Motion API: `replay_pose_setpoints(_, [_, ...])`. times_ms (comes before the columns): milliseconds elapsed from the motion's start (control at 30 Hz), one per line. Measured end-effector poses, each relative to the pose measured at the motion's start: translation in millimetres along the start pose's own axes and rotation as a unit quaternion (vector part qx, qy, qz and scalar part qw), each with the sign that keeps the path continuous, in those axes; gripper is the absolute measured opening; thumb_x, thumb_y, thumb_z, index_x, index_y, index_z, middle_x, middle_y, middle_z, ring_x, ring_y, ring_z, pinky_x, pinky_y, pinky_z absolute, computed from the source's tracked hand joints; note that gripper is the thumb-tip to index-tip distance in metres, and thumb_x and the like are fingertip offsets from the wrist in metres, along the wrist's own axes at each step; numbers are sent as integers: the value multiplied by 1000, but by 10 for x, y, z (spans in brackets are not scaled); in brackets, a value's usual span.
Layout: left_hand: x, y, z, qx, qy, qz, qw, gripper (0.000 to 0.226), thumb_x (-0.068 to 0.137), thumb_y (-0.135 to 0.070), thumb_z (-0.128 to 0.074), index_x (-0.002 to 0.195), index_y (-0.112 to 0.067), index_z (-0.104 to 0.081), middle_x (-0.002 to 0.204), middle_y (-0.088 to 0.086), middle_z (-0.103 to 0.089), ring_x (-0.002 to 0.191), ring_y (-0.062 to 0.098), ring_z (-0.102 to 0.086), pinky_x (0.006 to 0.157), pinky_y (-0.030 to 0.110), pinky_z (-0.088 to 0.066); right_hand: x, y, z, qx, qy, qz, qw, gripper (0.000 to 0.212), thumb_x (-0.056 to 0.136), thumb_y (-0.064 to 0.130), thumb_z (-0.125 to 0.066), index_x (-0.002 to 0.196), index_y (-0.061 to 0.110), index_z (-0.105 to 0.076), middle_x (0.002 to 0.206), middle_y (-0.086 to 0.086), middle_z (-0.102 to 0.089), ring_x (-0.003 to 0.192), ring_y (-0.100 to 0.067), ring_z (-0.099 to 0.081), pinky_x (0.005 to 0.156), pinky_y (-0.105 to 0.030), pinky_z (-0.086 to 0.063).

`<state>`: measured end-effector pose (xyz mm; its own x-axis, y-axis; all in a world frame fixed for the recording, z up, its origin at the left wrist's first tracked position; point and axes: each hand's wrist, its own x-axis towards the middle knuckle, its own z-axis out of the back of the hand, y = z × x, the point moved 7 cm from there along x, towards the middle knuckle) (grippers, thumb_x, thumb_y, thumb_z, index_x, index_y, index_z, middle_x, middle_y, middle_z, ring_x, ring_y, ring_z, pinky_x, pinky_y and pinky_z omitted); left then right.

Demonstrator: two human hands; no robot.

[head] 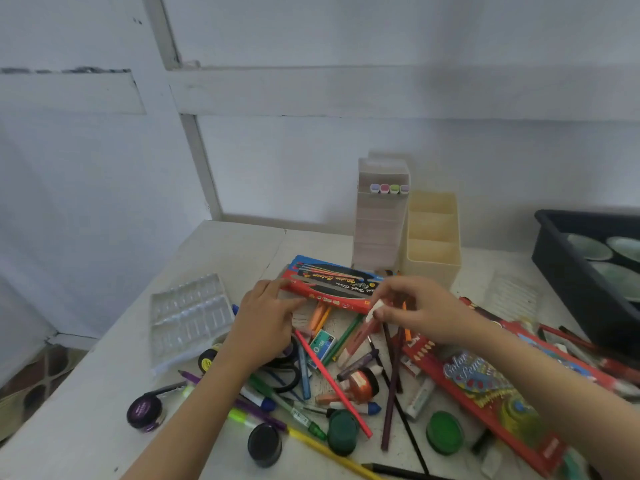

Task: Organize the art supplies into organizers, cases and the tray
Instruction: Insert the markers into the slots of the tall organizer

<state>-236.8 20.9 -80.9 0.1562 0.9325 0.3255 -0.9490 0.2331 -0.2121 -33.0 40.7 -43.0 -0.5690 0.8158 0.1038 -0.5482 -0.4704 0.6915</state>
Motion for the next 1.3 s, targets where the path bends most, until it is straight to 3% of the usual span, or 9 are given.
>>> replay_pose_setpoints(167, [85,69,-16,-31,-9,29,999,32,89,-11,-59,115,-26,-67,132,3,-54,121,25,-42,99,39,-34,47,73,279,58,-98,4,993,2,89,18,-64,88,18,-65,75,9,-67,61,1,-56,59,-14,-44])
replay_pose_setpoints(267, [156,52,8,-65,-12,32,997,32,86,-5,-57,110,-22,-69,128,2,-56,119,23,-43,98,34,-32,107,165,507,89,-163,25,982,6,88,17,-63,86,12,-65,78,-6,-71,72,-25,-66,68,-39,-53])
replay_pose_setpoints(333, [217,13,54,-91,-22,28,995,34,84,0,-55,107,-20,-71,126,3,-58,117,23,-45,96,31,-31,169,253,681,78,-209,45,974,4,87,21,-64,84,17,-66,77,-14,-70,74,-36,-63,70,-46,-51])
replay_pose_setpoints(500, [439,-180,173,-157,-37,16,987,33,89,-5,-51,114,-20,-67,125,-1,-57,113,13,-43,98,28,-35,280,473,1161,45,-362,92,927,13,86,11,-66,96,19,-65,76,4,-68,72,-15,-64,69,-27,-51])
replay_pose_setpoints(600, [620,-303,246,-206,-41,30,977,36,94,-10,-49,126,-23,-57,130,-5,-53,117,8,-42,98,19,-30,348,623,1342,41,-408,127,903,16,87,5,-61,102,10,-62,85,2,-68,75,1,-63,73,-12,-48])
replay_pose_setpoints(733, [896,-439,259,-249,-48,42,966,43,94,-16,-51,136,-25,-47,133,-4,-54,120,12,-48,102,26,-35,511,785,1321,-123,-392,191,892,18,88,1,-57,104,5,-63,88,3,-64,83,-4,-60,79,-3,-39])
replay_pose_setpoints(867, [1159,-455,174,-269,-54,101,956,48,94,-30,-55,139,-17,-44,126,3,-61,108,14,-59,92,25,-41,742,689,1118,-245,-332,228,882,22,88,1,-57,108,4,-65,100,-8,-67,91,-20,-61,81,-22,-44])
replay_pose_setpoints(1100, [1468,-487,67,-223,-66,115,966,36,93,-29,-54,121,-9,-64,117,6,-66,107,19,-60,95,29,-43,1020,472,944,-296,-276,200,892,20,80,6,-66,99,9,-61,86,0,-67,80,-22,-58,74,-23,-32])
replay_pose_setpoints(1300, [1495,-457,70,-217,-98,113,965,26,94,-22,-53,109,-10,-70,107,6,-70,97,20,-63,84,26,-45,1150,317,910,-318,-272,166,893,11,79,9,-67,87,12,-60,80,-1,-67,79,-23,-56,76,-26,-26])
